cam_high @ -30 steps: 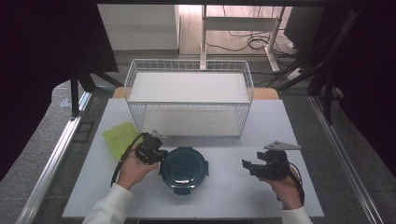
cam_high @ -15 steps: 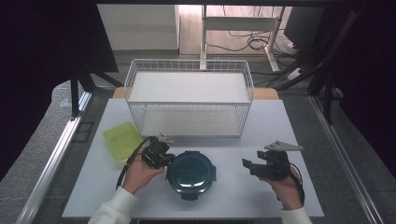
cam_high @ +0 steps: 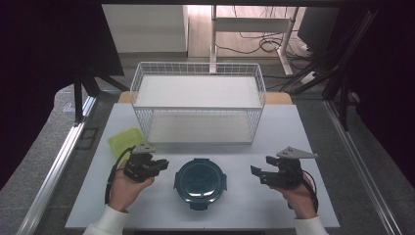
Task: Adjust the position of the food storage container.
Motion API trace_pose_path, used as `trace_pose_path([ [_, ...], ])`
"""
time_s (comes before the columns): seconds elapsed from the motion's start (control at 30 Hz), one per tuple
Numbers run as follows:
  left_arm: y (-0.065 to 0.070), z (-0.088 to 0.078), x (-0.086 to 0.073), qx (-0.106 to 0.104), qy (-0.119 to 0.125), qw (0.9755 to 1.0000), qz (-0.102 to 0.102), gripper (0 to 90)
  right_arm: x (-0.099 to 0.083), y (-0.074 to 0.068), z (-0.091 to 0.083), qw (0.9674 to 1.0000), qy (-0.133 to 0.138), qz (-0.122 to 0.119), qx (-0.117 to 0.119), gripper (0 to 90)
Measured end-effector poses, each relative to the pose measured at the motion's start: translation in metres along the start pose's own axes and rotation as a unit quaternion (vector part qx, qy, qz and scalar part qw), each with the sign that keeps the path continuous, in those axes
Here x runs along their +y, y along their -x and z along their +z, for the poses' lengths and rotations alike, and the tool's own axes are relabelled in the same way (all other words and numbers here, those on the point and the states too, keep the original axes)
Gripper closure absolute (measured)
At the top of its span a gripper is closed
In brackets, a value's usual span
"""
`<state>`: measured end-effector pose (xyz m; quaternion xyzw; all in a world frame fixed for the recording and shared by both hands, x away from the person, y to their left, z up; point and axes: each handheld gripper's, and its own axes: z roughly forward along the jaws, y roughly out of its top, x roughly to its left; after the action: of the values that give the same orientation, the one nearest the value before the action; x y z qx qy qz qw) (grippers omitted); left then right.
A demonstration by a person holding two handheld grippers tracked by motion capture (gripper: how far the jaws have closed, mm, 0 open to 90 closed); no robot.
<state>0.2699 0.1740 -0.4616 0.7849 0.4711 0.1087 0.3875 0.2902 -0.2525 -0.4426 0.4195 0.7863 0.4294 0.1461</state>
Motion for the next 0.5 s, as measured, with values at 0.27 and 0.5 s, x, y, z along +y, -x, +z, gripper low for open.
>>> trace_pose_path([
  [0.27,0.000,-0.024,-0.012,0.021,0.017,0.9989,-0.039,31.9,0.010,-0.005,0.008,0.9996,0.006,-0.007,0.027,26.2],
  [0.5,-0.008,-0.034,-0.019,0.007,0.022,0.9975,-0.067,25.8,0.011,-0.009,0.007,0.9993,0.000,-0.017,0.033,23.0],
])
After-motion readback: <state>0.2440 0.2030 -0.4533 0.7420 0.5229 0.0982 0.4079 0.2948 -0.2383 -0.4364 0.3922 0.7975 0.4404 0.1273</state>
